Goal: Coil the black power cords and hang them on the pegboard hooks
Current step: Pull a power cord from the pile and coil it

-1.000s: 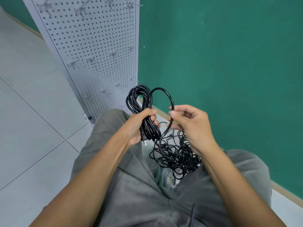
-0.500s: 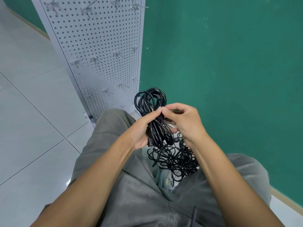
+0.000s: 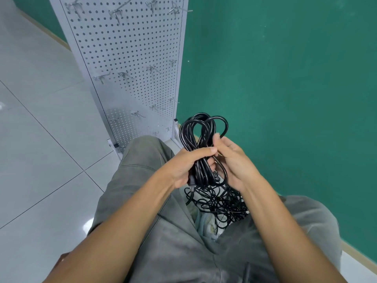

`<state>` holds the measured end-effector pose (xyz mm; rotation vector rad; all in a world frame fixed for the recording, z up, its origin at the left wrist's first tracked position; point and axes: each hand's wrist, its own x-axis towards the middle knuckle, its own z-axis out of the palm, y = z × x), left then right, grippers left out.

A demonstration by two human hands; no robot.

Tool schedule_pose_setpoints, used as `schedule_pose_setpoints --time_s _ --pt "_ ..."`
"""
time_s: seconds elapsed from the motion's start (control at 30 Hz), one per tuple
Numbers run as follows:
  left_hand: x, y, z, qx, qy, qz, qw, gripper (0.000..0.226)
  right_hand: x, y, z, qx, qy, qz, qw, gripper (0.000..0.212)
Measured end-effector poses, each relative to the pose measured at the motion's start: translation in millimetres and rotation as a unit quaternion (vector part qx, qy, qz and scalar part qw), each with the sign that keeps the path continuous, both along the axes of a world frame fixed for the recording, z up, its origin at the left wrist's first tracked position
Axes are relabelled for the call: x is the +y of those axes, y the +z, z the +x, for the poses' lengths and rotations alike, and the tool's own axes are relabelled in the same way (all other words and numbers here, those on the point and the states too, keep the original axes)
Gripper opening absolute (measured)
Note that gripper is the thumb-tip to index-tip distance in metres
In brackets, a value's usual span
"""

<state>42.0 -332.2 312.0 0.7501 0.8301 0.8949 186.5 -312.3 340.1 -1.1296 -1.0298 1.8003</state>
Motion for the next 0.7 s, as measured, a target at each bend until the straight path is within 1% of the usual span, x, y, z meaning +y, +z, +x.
schedule_pose_setpoints --time_s 0.13,0.2,0.23,0.27,0.3,0.37,0.4,0.43,0.5,0.53,0.57,0.63,0.7 --pt "5.7 -1.6 -7.0 -0.004 -0.004 -0.02 1.0 0.02 -5.9 -7.5 9.5 -0.016 0.027 0.033 0.999 0.055" --pt "8.9 -4.5 -8.7 -0.007 -0.001 -0.018 1.0 0.032 -8.6 -9.9 11.1 -0.057 0.035 0.052 0.996 0.061" --pt "8.7 -3.7 -8.6 -0.011 0.009 -0.019 1.0 0.032 -10.0 -11.7 12.0 -0.087 0.046 0.064 0.993 0.063" --pt "8.9 -3.8 -8.0 -0.015 0.019 -0.018 1.0 0.027 -11.3 -14.7 12.7 -0.121 0.066 0.079 0.987 0.064" --pt "9.6 -3.4 -8.3 -0.02 0.035 -0.016 0.999 0.028 -13.7 -16.5 12.6 -0.154 0.094 0.093 0.979 0.063" --pt "9.0 3.8 -8.8 -0.062 0.081 -0.026 0.994 0.041 -19.0 -17.5 10.1 -0.208 0.151 0.105 0.961 0.056" --pt "9.3 6.6 -9.7 -0.092 0.108 -0.037 0.989 0.045 -20.9 -18.9 9.7 -0.229 0.162 0.104 0.954 0.059" --pt "10.6 7.4 -11.2 -0.111 0.139 -0.047 0.983 0.044 -22.5 -21.3 9.8 -0.236 0.163 0.104 0.952 0.067" --pt "13.0 9.3 -14.5 -0.128 0.205 -0.068 0.968 0.035 -22.7 -31.2 13.0 -0.228 0.159 0.092 0.956 0.079" --pt "14.8 9.7 -16.0 -0.14 0.242 -0.074 0.957 0.034 -22.6 -35.7 16.1 -0.225 0.157 0.085 0.958 0.077" --pt "17.0 9.1 -18.0 -0.159 0.276 -0.085 0.944 0.034 -23.5 -39.0 19.9 -0.228 0.158 0.083 0.957 0.067" --pt "21.6 6.6 -22.6 -0.188 0.329 -0.114 0.918 0.036 -26.8 -44.3 28.6 -0.238 0.172 0.095 0.951 0.04" --pt "26.4 1.5 -28.8 -0.184 0.36 -0.139 0.904 0.038 -31.0 -47.4 35.3 -0.263 0.192 0.11 0.939 0.026"
